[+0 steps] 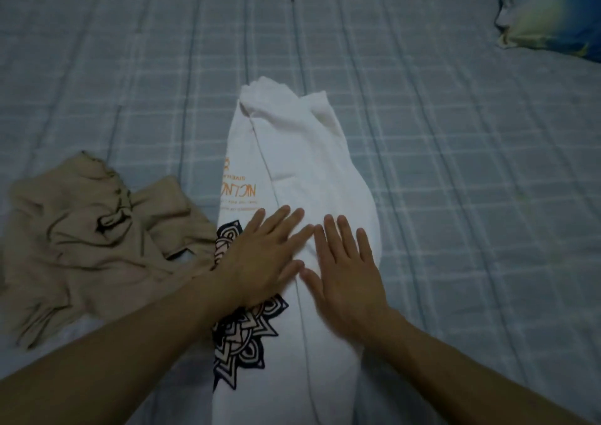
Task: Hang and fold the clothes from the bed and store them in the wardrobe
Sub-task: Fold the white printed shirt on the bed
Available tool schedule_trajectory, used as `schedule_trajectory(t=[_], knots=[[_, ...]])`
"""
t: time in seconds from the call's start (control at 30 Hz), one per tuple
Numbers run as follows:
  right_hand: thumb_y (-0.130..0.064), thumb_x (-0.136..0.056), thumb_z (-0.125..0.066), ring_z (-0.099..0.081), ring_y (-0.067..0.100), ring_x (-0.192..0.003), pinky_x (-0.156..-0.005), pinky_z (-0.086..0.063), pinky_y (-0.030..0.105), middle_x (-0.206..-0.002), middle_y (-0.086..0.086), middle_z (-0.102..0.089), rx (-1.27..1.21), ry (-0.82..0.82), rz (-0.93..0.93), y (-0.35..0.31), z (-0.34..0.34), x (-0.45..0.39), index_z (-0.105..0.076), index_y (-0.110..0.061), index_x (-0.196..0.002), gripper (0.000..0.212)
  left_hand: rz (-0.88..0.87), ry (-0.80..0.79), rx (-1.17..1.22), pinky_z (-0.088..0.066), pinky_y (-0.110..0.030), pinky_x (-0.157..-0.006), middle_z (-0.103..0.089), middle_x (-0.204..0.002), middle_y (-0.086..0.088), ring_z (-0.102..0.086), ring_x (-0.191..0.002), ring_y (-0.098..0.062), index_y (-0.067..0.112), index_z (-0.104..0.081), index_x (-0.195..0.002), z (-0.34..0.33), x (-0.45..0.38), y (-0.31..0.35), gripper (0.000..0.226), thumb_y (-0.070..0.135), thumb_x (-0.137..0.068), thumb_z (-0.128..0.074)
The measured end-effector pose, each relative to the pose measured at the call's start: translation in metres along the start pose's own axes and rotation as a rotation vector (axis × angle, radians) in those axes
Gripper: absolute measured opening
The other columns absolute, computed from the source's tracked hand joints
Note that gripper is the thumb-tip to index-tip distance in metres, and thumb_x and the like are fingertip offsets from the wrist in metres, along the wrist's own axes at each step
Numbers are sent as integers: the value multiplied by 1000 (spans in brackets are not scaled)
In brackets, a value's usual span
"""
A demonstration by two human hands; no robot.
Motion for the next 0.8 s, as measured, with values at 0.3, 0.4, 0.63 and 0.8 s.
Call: schedule_trajectory(t=[0.3, 0.4, 0.63, 0.8], knots=[[-57, -101, -20, 6, 26, -152, -122, -4, 51, -165, 10, -2, 71, 116, 40, 5, -29, 9, -10, -11, -157, 74, 28, -35, -11, -1, -49, -124, 13, -166, 1, 10, -153, -21, 30, 6, -158, -20, 8, 1, 69, 59, -98, -12], [-57, -101, -13, 14, 26, -151, -123, -1, 49, -165, 10, 6, 81, 59, 39, 2, -22, 15, -4, -12, -157, 73, 21, -35, 18, -6, -48, -123, 3, -167, -2, 2, -154, -24, 25, -4, -159, -13, 24, 6, 68, 55, -99, -16], [-54, -100, -10, 15, 25, -150, -123, 1, 46, -163, 9, 10, 24, -73, 146, -25, -31, 106, 0, -7, -156, 73, -127, 70, -81, -19, -53, -121, -30, -161, -5, -25, -150, -26, 20, -38, -152, -31, 107, 21, 61, 49, -100, -29], [-63, -99, -22, 9, 28, -151, -120, -6, 46, -163, 16, 5, 6, -149, 240, -52, -43, 165, -4, -2, -155, 85, -291, 132, -76, -29, -56, -116, -43, -154, -9, -37, -144, -29, 16, -52, -143, -41, 155, 28, 52, 41, -99, -43]])
Point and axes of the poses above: each hand's wrist, its own x-axis away from the middle knuckle, its own z-axis out of the back of the hand, y = z × x, the point moved 2 cm from there along -x, towards the middle knuckle
